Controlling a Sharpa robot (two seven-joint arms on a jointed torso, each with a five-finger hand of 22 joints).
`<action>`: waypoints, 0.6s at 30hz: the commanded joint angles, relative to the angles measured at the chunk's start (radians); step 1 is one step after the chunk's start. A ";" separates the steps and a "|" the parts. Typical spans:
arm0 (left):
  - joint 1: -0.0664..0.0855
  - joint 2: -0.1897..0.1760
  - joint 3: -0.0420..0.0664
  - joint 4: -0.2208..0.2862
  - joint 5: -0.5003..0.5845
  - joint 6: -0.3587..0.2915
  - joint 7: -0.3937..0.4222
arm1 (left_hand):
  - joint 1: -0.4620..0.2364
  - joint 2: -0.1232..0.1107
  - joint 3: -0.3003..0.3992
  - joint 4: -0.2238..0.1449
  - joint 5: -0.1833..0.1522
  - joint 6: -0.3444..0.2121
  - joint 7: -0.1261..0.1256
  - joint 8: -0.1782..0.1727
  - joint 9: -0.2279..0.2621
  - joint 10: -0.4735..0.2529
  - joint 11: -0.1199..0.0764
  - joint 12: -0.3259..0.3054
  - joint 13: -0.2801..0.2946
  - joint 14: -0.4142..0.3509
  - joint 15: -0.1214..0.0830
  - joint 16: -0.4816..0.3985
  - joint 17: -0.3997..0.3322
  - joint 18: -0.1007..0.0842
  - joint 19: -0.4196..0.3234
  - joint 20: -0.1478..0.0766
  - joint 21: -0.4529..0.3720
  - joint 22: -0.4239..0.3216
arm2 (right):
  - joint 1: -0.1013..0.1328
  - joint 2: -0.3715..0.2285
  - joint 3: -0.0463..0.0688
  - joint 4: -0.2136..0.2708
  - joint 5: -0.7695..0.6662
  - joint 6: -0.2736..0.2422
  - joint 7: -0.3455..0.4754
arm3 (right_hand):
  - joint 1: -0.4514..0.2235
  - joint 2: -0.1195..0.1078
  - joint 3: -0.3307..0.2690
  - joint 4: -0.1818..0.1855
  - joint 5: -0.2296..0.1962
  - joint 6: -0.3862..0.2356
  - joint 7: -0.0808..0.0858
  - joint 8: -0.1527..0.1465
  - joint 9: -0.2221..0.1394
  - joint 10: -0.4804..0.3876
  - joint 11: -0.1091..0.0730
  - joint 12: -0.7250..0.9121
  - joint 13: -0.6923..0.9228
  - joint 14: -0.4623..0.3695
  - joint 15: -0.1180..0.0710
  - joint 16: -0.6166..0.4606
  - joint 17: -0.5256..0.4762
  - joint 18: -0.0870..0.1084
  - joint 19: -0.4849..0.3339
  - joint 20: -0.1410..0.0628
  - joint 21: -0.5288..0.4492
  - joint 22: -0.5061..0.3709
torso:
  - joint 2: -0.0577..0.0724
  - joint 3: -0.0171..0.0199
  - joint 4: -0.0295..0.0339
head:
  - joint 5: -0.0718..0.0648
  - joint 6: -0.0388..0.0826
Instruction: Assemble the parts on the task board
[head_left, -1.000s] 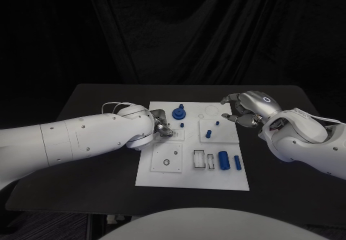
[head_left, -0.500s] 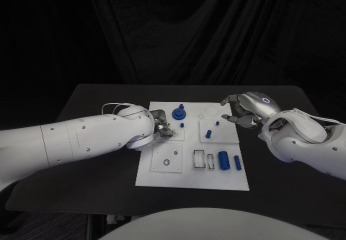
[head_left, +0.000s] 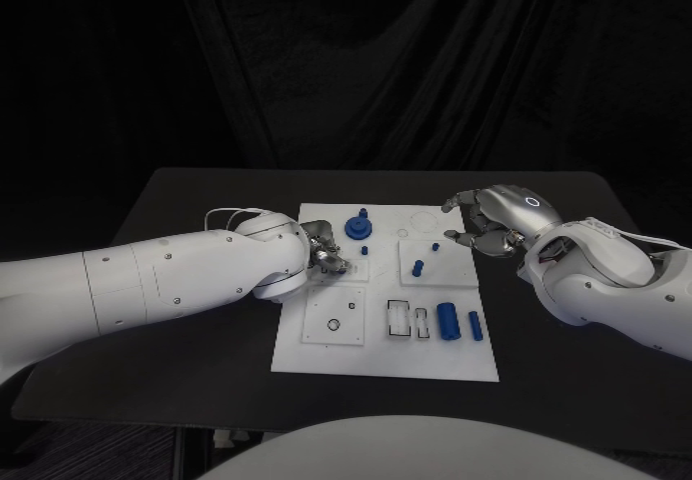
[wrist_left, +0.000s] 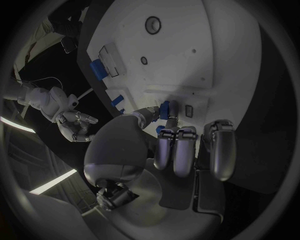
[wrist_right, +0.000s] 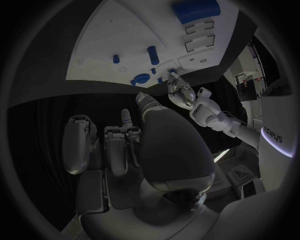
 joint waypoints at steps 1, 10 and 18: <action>-0.008 0.002 -0.004 -0.001 0.010 0.019 0.014 | -0.003 0.003 -0.007 -0.001 -0.004 0.054 -0.056 -0.005 0.001 0.108 -0.006 -0.001 0.263 0.106 -0.008 0.003 0.263 -0.007 0.025 -0.005 -0.004 0.212 | -0.002 0.000 0.001 0.000 0.002 0.006 -0.019 | 0.013 -0.001 0.007 0.001 0.004 0.002 0.001 0.005 -0.001 0.055 -0.006 -0.005 0.205 0.104 -0.004 0.003 0.263 0.018 -0.009 -0.001 -0.007 0.186 | 0.000 0.0006 0.0001 | -0.001 0.000; -0.008 -0.011 -0.004 0.012 0.010 -0.021 0.035 | 0.029 0.006 -0.004 -0.027 0.065 0.055 -0.057 -0.005 0.014 0.108 -0.007 -0.001 0.263 0.106 -0.009 0.003 0.263 -0.008 0.025 -0.006 -0.003 0.213 | -0.003 -0.002 0.001 0.000 0.005 0.009 -0.022 | 0.014 -0.001 0.008 0.001 0.004 0.003 0.001 0.005 -0.002 0.053 -0.006 -0.007 0.202 0.104 -0.004 0.003 0.263 0.019 -0.010 -0.001 -0.009 0.185 | 0.000 0.0012 -0.0008 | 0.002 0.000; -0.008 -0.035 -0.004 0.038 0.009 -0.078 0.051 | 0.037 0.002 -0.001 -0.035 0.075 0.055 -0.057 -0.004 0.018 0.108 -0.007 -0.001 0.263 0.106 -0.009 0.003 0.263 -0.009 0.027 -0.005 0.001 0.214 | -0.005 -0.004 0.001 0.000 0.006 0.009 -0.023 | 0.014 0.000 0.008 0.002 0.005 0.003 0.002 0.006 -0.002 0.053 -0.006 -0.007 0.202 0.104 -0.004 0.003 0.263 0.019 -0.011 -0.001 -0.012 0.184 | 0.001 0.0001 -0.0002 | 0.006 0.000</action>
